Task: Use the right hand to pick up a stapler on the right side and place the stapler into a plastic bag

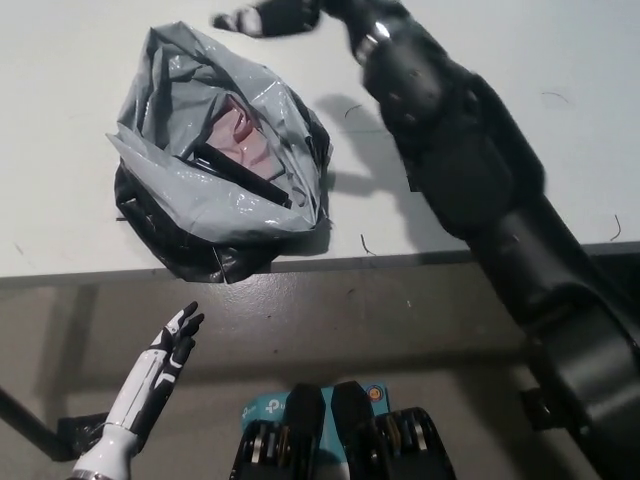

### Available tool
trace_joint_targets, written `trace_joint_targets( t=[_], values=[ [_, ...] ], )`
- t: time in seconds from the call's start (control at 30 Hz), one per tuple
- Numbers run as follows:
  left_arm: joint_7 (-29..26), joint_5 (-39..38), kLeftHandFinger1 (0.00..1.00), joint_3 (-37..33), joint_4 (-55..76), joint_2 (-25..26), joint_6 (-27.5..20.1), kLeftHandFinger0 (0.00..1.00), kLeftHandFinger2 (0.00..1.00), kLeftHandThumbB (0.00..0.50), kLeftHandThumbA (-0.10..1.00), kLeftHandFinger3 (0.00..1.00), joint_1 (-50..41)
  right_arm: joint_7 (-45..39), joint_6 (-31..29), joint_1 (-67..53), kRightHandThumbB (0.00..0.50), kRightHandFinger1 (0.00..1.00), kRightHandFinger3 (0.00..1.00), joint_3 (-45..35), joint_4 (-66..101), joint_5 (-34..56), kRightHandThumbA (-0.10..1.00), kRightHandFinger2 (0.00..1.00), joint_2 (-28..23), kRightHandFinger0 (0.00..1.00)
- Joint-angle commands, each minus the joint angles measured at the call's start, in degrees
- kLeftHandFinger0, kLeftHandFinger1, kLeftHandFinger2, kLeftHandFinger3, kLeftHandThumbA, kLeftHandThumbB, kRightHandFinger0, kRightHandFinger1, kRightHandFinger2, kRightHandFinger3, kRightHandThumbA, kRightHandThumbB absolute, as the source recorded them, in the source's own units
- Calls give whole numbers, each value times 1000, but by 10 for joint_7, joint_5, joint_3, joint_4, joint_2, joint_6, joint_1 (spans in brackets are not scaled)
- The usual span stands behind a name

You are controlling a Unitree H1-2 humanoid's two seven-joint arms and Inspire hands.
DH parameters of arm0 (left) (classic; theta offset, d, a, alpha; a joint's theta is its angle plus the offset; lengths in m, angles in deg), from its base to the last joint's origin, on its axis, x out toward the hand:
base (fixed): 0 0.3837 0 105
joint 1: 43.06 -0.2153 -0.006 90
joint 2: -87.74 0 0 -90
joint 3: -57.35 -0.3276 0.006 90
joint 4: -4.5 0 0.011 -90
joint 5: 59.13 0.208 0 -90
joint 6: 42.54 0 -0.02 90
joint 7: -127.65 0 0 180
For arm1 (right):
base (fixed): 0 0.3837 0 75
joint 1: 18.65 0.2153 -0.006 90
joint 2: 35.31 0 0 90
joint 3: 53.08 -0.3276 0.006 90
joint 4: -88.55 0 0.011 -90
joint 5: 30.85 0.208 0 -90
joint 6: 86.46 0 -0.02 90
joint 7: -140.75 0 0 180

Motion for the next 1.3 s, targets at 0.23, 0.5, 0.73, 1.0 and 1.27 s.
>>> trace_joint_targets(
  t=[0.23, 0.5, 0.73, 1.0, 1.27],
  values=[
    [8, -15, 1000, 7, -6, 5, -9, 1000, 1000, 268, 1000, 1000, 46, -66, 14, -349, 356, 1000, 1000, -103, 701, 133, 1000, 1000, -179, 1000],
    [9, -13, 1000, 5, -18, 4, -12, 1000, 1000, 262, 1000, 1000, 63, -47, -49, -397, 335, 1000, 1000, -47, 765, 111, 1000, 1000, -154, 1000],
    [12, -14, 1000, 6, -15, 7, -5, 1000, 1000, 259, 1000, 1000, 68, -19, -77, -473, 297, 1000, 1000, -21, 704, 103, 997, 1000, -104, 1000],
    [19, -20, 1000, 2, -8, 6, 0, 1000, 1000, 257, 1000, 1000, 53, 47, -146, -534, 287, 1000, 1000, -52, 381, 87, 1000, 1000, -42, 1000],
    [23, -10, 1000, -2, -2, 8, -7, 1000, 1000, 247, 1000, 1000, 39, -6, -120, -528, 227, 1000, 1000, -70, 200, 112, 888, 1000, -62, 1000]
  ],
)
